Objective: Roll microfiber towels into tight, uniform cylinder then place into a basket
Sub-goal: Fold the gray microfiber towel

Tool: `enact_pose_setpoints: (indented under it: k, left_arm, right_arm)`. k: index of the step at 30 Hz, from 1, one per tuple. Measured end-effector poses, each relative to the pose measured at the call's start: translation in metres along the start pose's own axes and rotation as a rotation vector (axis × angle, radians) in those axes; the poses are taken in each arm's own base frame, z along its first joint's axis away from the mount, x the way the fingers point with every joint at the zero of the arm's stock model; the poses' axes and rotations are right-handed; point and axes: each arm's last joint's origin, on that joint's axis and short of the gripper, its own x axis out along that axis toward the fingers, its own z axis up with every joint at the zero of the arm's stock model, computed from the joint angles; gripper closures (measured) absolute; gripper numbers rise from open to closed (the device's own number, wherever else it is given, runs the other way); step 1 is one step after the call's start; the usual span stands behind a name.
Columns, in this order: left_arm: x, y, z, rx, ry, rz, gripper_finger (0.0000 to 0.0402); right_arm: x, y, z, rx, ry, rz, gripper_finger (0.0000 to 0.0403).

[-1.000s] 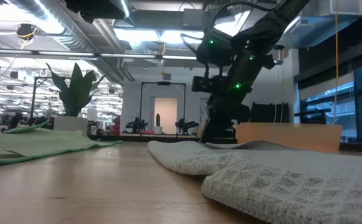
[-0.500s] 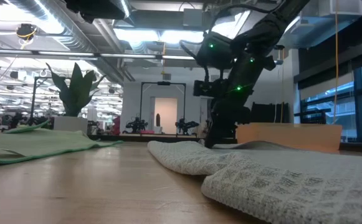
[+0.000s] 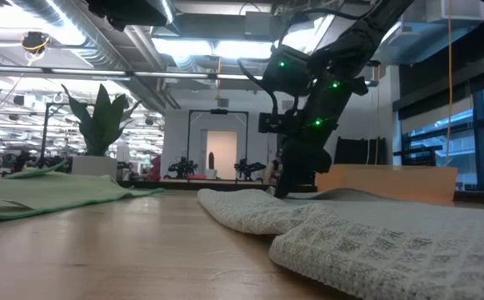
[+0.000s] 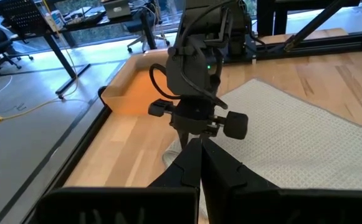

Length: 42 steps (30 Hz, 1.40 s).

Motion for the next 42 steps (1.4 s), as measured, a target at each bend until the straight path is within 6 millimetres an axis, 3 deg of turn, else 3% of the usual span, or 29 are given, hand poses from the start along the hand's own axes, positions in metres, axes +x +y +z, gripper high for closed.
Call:
enact_pose_setpoints:
  k: [8, 18, 25, 33, 42]
  left_arm:
    - [0.000, 0.000, 0.000, 0.000, 0.000, 0.000, 0.0401]
    - [0.000, 0.000, -0.001, -0.021, 0.010, -0.001, 0.0401]
    - [0.000, 0.000, -0.002, -0.020, 0.014, -0.001, 0.0401]
    - [0.000, 0.000, -0.002, -0.019, 0.016, -0.001, 0.0401]
    - [0.000, 0.000, -0.003, -0.011, 0.031, -0.001, 0.0401]
  right_arm:
    - [-0.004, -0.001, 0.005, 0.018, 0.023, 0.007, 0.0389]
    - [-0.025, -0.008, 0.036, 0.018, 0.043, 0.017, 0.0396]
    - [-0.037, -0.027, 0.057, 0.066, 0.006, -0.028, 0.0399]
    - [-0.026, -0.062, 0.038, 0.156, 0.085, -0.137, 0.0399]
    - [-0.018, -0.079, 0.026, 0.200, 0.100, -0.146, 0.0386]
